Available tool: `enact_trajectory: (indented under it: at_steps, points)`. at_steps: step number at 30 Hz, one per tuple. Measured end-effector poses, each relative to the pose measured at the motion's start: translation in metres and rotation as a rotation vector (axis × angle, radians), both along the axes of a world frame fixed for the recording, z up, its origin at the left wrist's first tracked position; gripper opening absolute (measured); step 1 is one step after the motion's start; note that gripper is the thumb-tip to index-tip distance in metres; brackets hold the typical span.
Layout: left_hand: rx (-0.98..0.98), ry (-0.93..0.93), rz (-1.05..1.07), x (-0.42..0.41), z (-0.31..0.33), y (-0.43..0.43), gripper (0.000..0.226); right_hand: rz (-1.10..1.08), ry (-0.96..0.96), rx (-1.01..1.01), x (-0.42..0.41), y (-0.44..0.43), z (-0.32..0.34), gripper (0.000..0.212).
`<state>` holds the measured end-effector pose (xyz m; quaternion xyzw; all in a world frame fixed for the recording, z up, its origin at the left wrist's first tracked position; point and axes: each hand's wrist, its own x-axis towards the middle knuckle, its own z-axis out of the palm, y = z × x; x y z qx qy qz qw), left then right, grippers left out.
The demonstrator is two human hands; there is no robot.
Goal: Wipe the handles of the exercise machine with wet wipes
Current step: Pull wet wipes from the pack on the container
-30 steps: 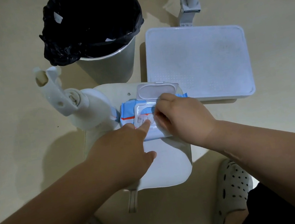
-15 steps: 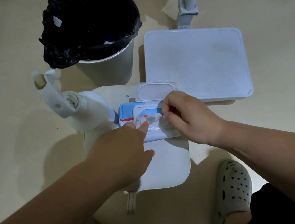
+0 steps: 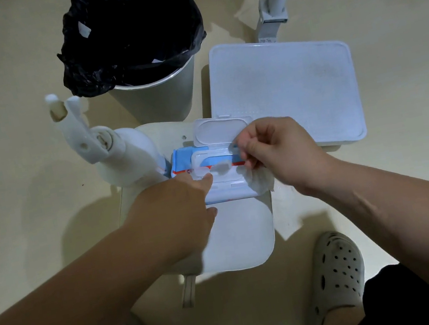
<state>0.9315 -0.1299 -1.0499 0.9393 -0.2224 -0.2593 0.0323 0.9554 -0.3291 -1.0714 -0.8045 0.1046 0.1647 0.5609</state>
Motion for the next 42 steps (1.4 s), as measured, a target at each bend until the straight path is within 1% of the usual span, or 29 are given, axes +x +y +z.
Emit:
enact_trajectory:
  at_steps: [1, 2, 4, 6, 8, 11, 17, 19, 23, 26, 32, 37, 42]
  points:
    - [-0.001, -0.017, 0.000, 0.000, -0.001, -0.001, 0.061, -0.045, 0.013, 0.041, 0.002, -0.003, 0.002, 0.023]
    - [-0.005, -0.051, -0.006, -0.001, -0.004, -0.002, 0.059, -0.051, 0.006, 0.034, 0.004, -0.005, 0.004, 0.022]
    - [-0.055, -0.164, 0.019, -0.003, -0.013, -0.005, 0.050, 0.037, -0.044, -0.124, 0.002, -0.007, 0.004, 0.016]
    - [-0.188, -0.254, 0.100, -0.005, -0.020, -0.011, 0.043, 0.151, -0.061, -0.276, -0.005, -0.005, 0.000, 0.010]
    - [-0.329, -0.304, 0.223, -0.004, -0.027, -0.017, 0.036, 0.240, -0.071, -0.348, -0.010, -0.003, -0.006, 0.006]
    - [-0.461, -0.223, 0.438, -0.001, -0.027, -0.027, 0.024, 0.254, -0.101, -0.358, -0.012, -0.001, -0.012, 0.004]
    - [-0.552, -0.173, 0.627, 0.009, -0.028, -0.035, 0.014, 0.245, -0.191, -0.354, -0.012, 0.002, -0.020, 0.007]
    - [-0.544, -0.159, 0.653, 0.010, -0.026, -0.036, 0.013, 0.242, -0.208, -0.354, -0.011, 0.001, -0.020, 0.006]
    - [-0.551, -0.094, 0.730, 0.011, -0.030, -0.033, 0.027, 0.207, -0.272, -0.337, -0.010, 0.000, -0.018, 0.006]
    - [-0.570, -0.019, 0.771, 0.013, -0.033, -0.030, 0.030, 0.203, -0.265, -0.324, -0.011, 0.005, -0.018, 0.005]
    - [-0.604, 0.034, 0.808, 0.011, -0.039, -0.030, 0.022, 0.214, -0.226, -0.336, -0.010, 0.012, -0.020, 0.020]
    - [-0.643, 0.019, 0.817, 0.010, -0.036, -0.030, 0.020, 0.237, -0.278, -0.388, -0.009, 0.015, -0.023, 0.014]
    - [-0.681, -0.002, 0.841, 0.008, -0.034, -0.031, 0.017, 0.284, -0.315, -0.366, -0.008, 0.012, -0.023, 0.011]
